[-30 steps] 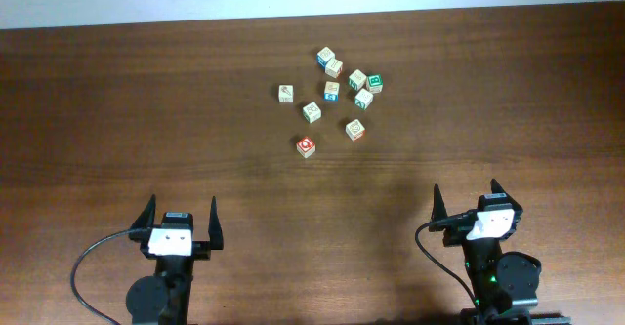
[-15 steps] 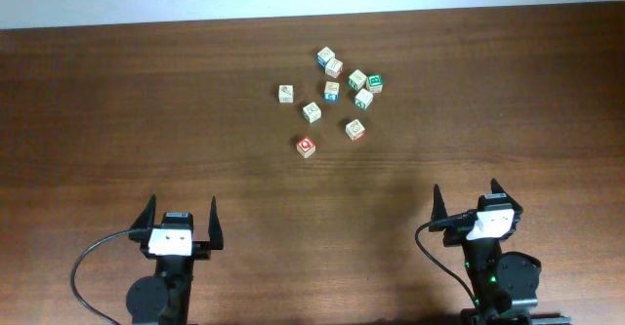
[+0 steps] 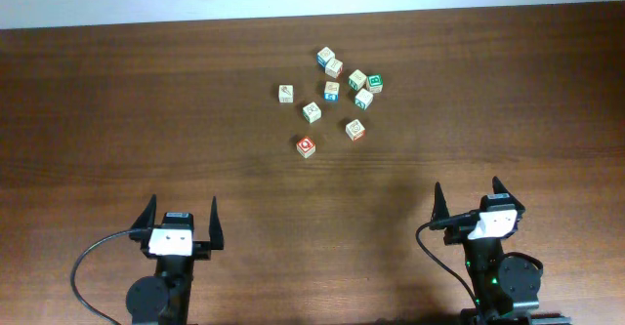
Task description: Rotate 3 blocks
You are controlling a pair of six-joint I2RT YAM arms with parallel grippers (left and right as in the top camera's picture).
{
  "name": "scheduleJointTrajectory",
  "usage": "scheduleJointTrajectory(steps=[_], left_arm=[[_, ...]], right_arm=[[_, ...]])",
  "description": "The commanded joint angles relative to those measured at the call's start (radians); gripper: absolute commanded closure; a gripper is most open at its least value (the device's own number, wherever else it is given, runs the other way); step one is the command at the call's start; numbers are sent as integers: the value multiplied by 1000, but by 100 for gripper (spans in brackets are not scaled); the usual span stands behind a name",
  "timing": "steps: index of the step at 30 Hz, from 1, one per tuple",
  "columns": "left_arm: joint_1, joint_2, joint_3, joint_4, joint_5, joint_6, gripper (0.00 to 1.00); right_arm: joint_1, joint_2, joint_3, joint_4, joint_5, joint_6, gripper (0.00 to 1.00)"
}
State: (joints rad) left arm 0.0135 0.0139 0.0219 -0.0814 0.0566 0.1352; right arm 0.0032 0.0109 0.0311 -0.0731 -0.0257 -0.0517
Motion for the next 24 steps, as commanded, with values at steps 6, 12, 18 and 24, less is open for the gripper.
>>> scheduleJointTrajectory(steps=[6,12,18,24], left_arm=[[-4,72,13,10,143,-24,1],[-4,204,123,9,142,-29,1],[-4,387,288,-67,142,-29,1],[-4,573,469,-181,143,-29,1]], right_arm=[[-5,-7,27,29,-69,14,2],[-5,25,105,9,-69,14,2],[-5,113,202,-11,-82,14,2],[-5,249,341,-121,-103,14,2]])
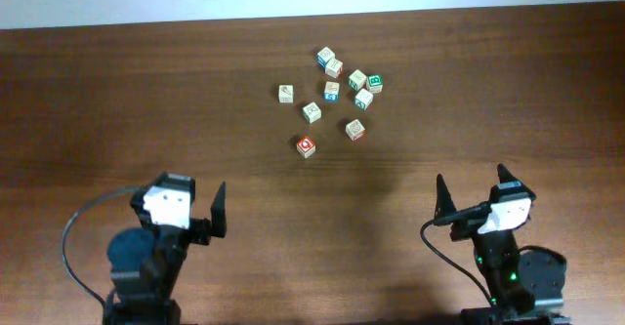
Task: Rotate 3 blocks
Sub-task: 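Raise both arms and move the grippers toward the block cluster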
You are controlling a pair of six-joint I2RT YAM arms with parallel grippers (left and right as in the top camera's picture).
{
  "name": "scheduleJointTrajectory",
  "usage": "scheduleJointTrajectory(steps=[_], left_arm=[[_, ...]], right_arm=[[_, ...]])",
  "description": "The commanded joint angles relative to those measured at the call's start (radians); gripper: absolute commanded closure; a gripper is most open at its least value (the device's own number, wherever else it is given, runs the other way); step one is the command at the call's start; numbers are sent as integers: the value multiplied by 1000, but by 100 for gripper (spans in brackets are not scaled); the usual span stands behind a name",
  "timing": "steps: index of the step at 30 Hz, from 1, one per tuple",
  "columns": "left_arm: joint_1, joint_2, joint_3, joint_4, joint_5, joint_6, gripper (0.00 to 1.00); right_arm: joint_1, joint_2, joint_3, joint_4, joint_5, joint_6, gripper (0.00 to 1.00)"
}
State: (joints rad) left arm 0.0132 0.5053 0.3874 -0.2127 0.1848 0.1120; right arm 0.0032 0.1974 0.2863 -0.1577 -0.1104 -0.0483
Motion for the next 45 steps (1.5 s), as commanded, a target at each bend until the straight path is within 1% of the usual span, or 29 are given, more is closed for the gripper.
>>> scheduleJointTrajectory(steps=[1,9,11,16,20,23,25,27,29,31,33,34,35,36,38,39,40,42,45], left_arm=[[-4,113,133,-73,14,-6,1],[-4,409,397,-280,46,-5,1],[-4,521,493,-372,48,-5,1],[-4,727,680,-558,57,-6,1],[-5,840,799,-674,148,-6,1],[-5,885,842,-715,352,-6,1],[-4,887,842,-702,431,-6,1],[-4,887,842,-694,426,-6,1],[-4,887,842,-690,391,-6,1],[-4,887,842,-678,396,-6,1],[-13,888,842,-679,392,-6,1],[-19,890,842,-679,388,-6,21],[-26,894,842,-678,389,-6,29],[-39,901,842,-679,385,-6,33],[-70,923,849,-679,331,-37,37],[-90,945,864,-680,265,-85,38],[-102,962,880,-684,231,-109,39],[-137,1028,954,-715,169,-124,41],[-202,1181,1162,-811,31,-121,41]], right_arm=[[-5,88,111,-58,-18,11,2],[-5,401,406,-310,-64,11,2],[-5,517,507,-402,-84,11,2],[-5,760,724,-616,-165,11,2],[-5,949,904,-792,-233,11,2],[-5,1079,1021,-901,-261,11,2],[-5,1142,1062,-916,-261,12,2],[-4,1189,1071,-892,-283,11,2],[-3,1226,1071,-859,-346,11,2],[-3,1258,1071,-824,-361,11,2],[-2,1284,1071,-801,-361,23,15],[3,1299,1071,-788,-360,56,19],[8,1307,1071,-777,-360,87,19],[20,1320,1071,-756,-360,132,20],[45,1336,1073,-721,-351,190,21],[63,1345,1077,-705,-333,213,22],[78,1351,1083,-697,-316,231,22],[109,1371,1109,-698,-280,249,22],[143,1418,1182,-734,-257,267,22]])
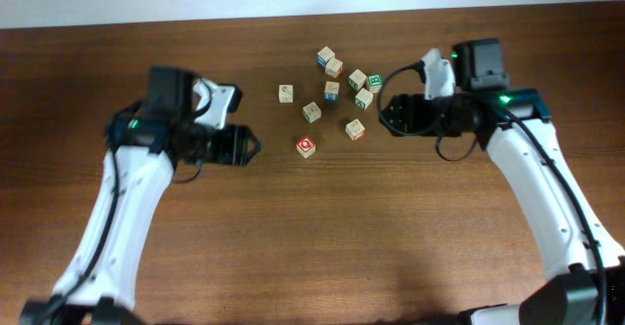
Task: Rotate 3 blocks
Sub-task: 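Raise both arms and move the grippers toward the block cluster, then grasp the red-faced letter block with the left gripper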
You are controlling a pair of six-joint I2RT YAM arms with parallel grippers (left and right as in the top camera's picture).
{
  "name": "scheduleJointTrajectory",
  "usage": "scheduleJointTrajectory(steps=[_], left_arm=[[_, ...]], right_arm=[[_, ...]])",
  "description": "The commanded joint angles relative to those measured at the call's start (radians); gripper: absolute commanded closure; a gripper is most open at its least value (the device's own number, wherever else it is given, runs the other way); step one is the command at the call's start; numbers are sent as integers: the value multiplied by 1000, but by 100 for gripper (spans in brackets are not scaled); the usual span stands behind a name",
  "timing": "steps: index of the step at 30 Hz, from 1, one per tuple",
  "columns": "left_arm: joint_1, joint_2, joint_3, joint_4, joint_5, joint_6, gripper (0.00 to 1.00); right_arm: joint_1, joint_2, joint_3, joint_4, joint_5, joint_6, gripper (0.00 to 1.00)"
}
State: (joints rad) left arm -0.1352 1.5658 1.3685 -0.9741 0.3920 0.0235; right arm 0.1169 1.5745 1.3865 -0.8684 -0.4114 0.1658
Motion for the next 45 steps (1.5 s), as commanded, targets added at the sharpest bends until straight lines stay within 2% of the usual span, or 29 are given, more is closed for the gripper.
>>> scheduleJointTrajectory(steps=[1,4,7,9,14,16,18,19,20,23,29,45], left_arm=[[-72,163,234,-68,-216,-20,41],[-143,304,370,-97,-252,92,50],[-190,386,385,-69,-259,170,65],[-218,448,385,-55,-258,224,67],[-269,562,385,-40,-253,336,65],[-284,599,385,-37,-215,373,54],[-292,613,385,-36,-168,402,50],[-294,619,385,-31,-167,402,45],[-297,620,385,-25,-168,402,44],[-299,626,385,10,-171,402,40],[-299,631,385,65,-171,414,41],[-302,642,365,62,-171,436,47]], right_arm=[[32,53,105,-38,47,53,22],[32,72,138,-58,55,49,22],[32,72,138,-61,61,29,22],[32,72,138,-67,65,7,22],[32,72,138,-83,88,-4,22],[32,72,138,-93,97,-4,21],[32,73,138,-101,111,-5,21],[32,74,138,-105,113,-11,20],[32,76,137,-106,114,-14,18],[32,83,137,-113,114,-20,17],[32,106,137,-124,114,-31,17],[32,110,137,-127,117,-31,17]])
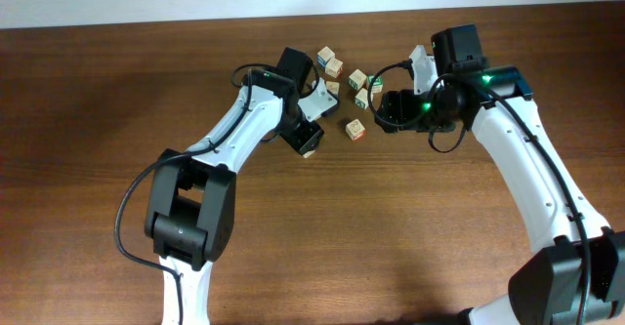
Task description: Rotate 3 blocks
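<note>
Several small wooden letter blocks lie at the table's far middle in the overhead view, among them a pair [330, 61], a cluster [360, 87] and a lone block [354, 129]. My left gripper [306, 142] is lowered over the near-left blocks. Only a tan corner of one block [312, 152] shows under it, and its jaws are hidden by its own body. My right gripper [377, 112] points left, just right of the lone block and below the cluster, fingers apart, nothing between them.
The brown wooden table [117, 120] ends at a white wall at the back. My left arm [239, 120] slants across the centre left, and my right arm [532, 169] runs down the right side.
My left gripper has moved right, from left of the red block to on top of it and the blocks behind it. The right gripper has shifted slightly up and left, nearer the cluster.
Both arms first stood folded at the near edge with fingers spread, blocks untouched. Then they had begun to lift. Later both were extended, flanking the block group. Now the left gripper covers the red block's spot and the right sits beside the cluster.
</note>
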You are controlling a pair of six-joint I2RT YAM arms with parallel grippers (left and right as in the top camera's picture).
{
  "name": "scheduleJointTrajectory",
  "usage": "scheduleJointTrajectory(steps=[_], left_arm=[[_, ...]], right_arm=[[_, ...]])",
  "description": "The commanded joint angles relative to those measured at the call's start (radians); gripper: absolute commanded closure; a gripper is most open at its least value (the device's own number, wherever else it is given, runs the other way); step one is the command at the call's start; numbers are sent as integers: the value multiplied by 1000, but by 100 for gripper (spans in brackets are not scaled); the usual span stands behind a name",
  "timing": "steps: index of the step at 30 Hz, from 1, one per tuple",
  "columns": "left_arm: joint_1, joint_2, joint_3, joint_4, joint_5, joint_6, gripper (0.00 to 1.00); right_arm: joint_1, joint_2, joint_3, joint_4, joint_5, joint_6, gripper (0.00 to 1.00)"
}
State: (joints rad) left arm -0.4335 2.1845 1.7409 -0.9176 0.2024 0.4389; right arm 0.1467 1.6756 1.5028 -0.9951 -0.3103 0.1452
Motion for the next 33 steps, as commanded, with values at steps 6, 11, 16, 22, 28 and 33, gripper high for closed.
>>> scheduleJointTrajectory(steps=[6,11,16,22,28,33], left_arm=[[-15,74,-7,6,22,20,57],[-23,90,-6,12,18,19,75],[-21,89,5,17,-74,-175,87],[7,89,8,-46,-194,-586,86],[46,89,8,-177,-134,-835,85],[39,89,8,-200,-102,-835,82]], right_arm=[[2,9,21,0,33,-10,17],[2,9,21,1,35,-10,17],[3,12,21,8,34,-5,18],[4,55,19,16,35,101,19],[5,155,19,42,29,160,22],[5,167,19,59,27,159,23]])
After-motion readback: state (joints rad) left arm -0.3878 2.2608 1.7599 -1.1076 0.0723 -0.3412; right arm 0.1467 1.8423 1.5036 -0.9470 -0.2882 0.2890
